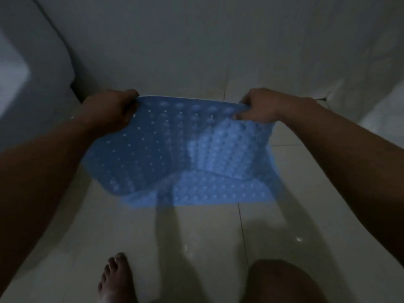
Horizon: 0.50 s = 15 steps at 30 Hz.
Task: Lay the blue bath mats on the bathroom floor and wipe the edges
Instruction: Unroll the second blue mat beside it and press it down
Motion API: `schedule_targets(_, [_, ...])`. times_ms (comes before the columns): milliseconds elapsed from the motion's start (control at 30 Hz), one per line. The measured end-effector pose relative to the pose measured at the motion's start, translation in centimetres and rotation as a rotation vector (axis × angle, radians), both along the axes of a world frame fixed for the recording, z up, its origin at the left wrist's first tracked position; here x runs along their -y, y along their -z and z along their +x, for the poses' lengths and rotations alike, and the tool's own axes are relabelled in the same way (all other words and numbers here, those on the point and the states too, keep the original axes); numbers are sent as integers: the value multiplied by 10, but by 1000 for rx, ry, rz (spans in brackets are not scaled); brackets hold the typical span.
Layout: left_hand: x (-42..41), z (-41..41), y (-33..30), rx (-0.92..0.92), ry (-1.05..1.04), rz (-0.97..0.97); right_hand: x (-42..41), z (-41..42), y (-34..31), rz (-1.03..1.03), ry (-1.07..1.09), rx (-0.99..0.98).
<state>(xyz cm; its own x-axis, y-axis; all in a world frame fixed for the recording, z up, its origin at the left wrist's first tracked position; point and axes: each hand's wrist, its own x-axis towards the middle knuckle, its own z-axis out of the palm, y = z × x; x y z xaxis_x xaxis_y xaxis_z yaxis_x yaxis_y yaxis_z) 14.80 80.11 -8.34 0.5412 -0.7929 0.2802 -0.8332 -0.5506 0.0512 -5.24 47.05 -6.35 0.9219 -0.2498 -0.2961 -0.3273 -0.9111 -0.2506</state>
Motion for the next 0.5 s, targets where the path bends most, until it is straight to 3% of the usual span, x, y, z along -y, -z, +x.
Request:
schedule_targets(133, [-16,-29,-15,-58,76,115,-3,-29,5,66,-13,-275])
schedule_targets(233, [-26,-55,-15,-297,23,135,-12,-43,-3,225,1,-478])
schedule_targets(367, [-22,-56,-14,-681,-203,579,-27,-60,-7,306,-35,-631])
schedule_targets(433, [-19,-57,3,-726,-236,771,-42,-62,9,187,-119,-660])
schedule_targets(500, [-9,-60,31,-698,-205,830,-54,-56,37,87,-161,-675])
